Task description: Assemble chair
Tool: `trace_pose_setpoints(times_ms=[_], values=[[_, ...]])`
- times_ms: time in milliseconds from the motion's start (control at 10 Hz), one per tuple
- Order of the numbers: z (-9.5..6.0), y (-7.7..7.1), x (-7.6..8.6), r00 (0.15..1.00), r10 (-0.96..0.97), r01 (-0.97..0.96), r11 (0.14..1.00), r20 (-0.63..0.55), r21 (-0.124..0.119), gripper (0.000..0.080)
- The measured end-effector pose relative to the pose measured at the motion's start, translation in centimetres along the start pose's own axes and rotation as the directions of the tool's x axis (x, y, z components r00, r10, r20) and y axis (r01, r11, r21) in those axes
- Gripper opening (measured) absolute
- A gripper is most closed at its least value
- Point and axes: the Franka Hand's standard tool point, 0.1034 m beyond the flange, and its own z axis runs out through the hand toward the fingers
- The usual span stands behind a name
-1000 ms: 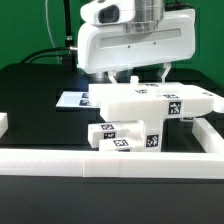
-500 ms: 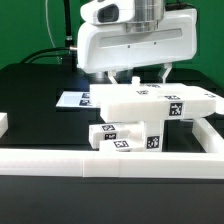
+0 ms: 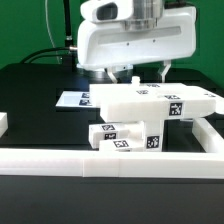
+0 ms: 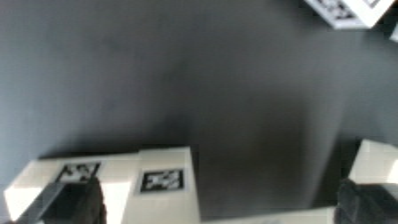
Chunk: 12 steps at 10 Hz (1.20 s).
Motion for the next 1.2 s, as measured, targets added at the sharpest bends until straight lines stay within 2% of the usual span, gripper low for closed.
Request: trace_pose_setpoints(times_ms=[200,400,500,1000,1200], values=[[0.1,-3.4,-1.7,0.994,0.110,-0.110,0.994,0.007,-0.003,0.0649],[1.7,-6.6,-1.8,0.987,0.162,-0.162,0.987,0.007,-0.017,0.0649],[2.4,-7.4,-1.8,0.985,0.170,-0.170,0.985,0.010,-0.022,0.0649],[2.4,-7.1,-1.8,0.985,0.173,-0.172,0.985,0.011,-0.023,0.0649],[3.0,-8.0,-1.9,0.977,0.213,-0.213,0.977,0.009,-0.027,0.0649]])
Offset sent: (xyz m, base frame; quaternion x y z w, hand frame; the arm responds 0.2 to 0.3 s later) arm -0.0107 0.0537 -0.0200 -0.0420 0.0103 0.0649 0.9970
